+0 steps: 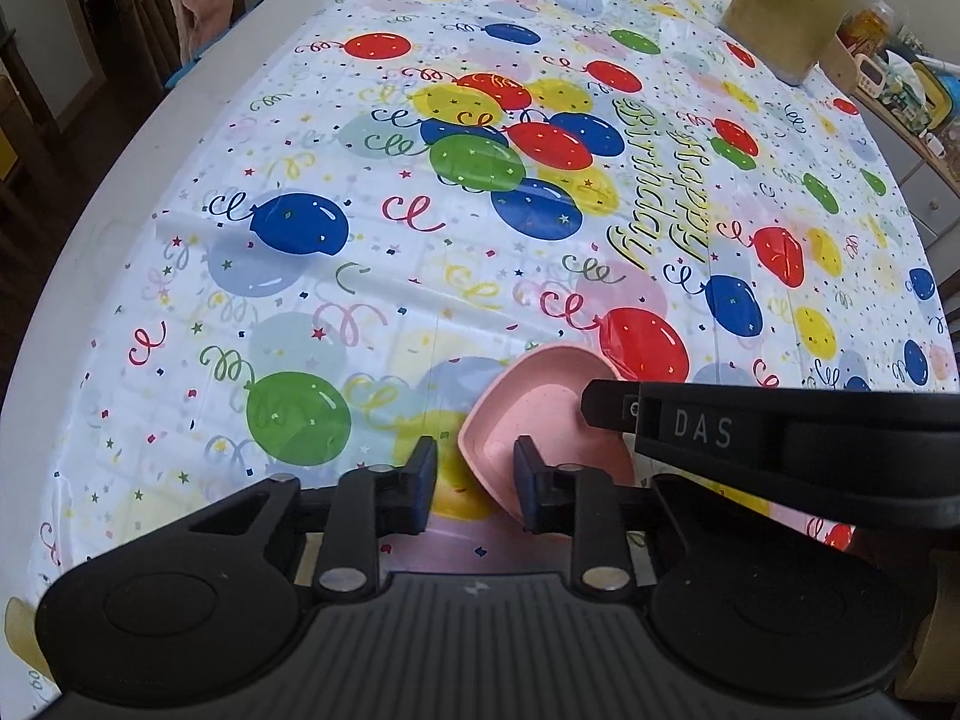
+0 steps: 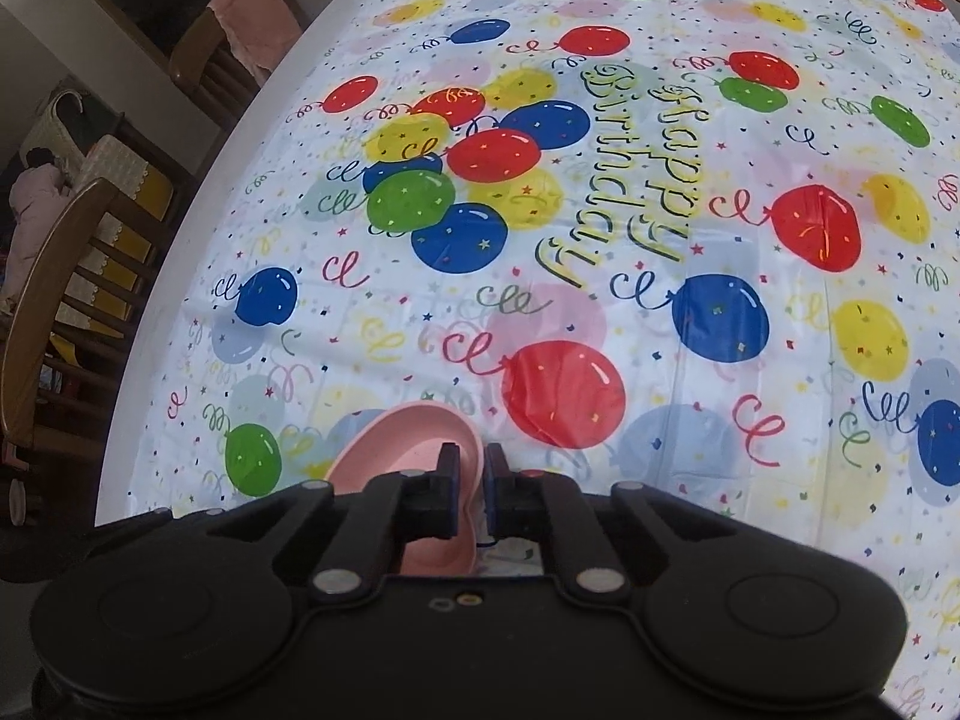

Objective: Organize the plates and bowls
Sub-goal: 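Close both grippers on the pink heart bowl rim, then lift and carry the pink heart bowl into the cream bowl with both grippers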

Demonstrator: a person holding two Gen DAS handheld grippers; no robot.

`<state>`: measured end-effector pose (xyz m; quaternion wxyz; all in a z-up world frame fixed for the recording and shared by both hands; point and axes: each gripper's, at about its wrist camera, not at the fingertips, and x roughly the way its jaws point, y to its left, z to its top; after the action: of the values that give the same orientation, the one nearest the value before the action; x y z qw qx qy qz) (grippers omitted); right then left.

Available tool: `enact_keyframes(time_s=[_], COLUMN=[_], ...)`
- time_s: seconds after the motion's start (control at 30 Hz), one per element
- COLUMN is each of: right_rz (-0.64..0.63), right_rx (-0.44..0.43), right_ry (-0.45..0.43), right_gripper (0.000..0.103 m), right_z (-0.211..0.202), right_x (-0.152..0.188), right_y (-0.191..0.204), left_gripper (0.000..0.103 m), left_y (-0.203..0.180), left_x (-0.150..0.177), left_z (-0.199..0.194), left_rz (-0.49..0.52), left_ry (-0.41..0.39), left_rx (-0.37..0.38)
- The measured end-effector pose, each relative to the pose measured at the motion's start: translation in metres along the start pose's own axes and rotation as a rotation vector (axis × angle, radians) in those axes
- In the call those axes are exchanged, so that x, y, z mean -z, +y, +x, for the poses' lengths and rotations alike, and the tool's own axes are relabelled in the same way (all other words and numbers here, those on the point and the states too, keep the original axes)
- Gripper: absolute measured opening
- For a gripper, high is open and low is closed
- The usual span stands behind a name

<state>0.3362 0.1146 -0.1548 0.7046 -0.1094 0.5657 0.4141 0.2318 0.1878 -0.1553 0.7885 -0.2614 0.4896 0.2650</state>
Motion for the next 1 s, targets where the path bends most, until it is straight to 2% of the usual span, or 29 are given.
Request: enact_keyframes(time_s=[0.13, 0.47, 1.0], right_rz=[0.002, 0.015, 0.058], right_rx=[-0.006, 0.016, 0.035], right_ry=[-0.010, -0.019, -0.101], right_gripper=[0.002, 0.001, 0.001], right_z=[-0.001, -0.020, -0.124], right_x=[0.002, 0.012, 0.061], right_y=[0.000, 0.003, 0.000], left_gripper=[0.010, 0.009, 0.009], left_y=[0.001, -0.011, -0.061], left_x=[-0.001, 0.009, 0.052], left_z=[0.000, -0.028, -0.122], left_rz=[0.005, 0.045, 0.192], left_ry=[0.003, 0.003, -0.032], left_rx=[0.009, 0.025, 0.104])
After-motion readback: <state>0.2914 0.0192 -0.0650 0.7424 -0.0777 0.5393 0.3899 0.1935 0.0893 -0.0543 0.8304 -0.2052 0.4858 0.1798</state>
